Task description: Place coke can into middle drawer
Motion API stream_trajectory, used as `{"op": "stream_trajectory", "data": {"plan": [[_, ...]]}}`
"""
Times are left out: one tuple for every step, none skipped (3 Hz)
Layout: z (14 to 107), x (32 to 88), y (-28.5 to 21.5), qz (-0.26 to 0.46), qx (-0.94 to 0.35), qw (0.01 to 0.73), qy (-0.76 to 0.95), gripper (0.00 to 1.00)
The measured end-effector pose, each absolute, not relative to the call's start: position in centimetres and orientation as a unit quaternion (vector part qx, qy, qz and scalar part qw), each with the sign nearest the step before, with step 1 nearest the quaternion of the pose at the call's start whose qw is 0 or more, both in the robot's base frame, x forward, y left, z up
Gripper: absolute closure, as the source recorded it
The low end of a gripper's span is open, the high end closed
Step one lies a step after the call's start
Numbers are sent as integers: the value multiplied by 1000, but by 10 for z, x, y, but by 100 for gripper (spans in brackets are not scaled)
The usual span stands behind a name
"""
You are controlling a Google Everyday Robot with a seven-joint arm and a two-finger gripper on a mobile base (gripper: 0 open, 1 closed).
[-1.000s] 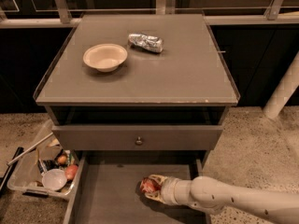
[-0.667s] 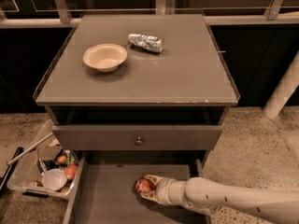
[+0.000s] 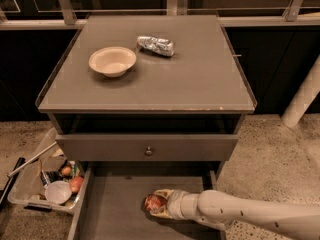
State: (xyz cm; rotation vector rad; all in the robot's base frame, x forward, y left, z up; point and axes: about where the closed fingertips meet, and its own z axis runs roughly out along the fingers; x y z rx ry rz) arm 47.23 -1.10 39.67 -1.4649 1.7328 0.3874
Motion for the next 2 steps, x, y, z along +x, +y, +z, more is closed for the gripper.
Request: {"op": "stream_trajectory", "data": {"plan": [[397, 472, -11, 154, -581, 408, 687, 11], [397, 472, -11, 154, -581, 408, 687, 0]]}}
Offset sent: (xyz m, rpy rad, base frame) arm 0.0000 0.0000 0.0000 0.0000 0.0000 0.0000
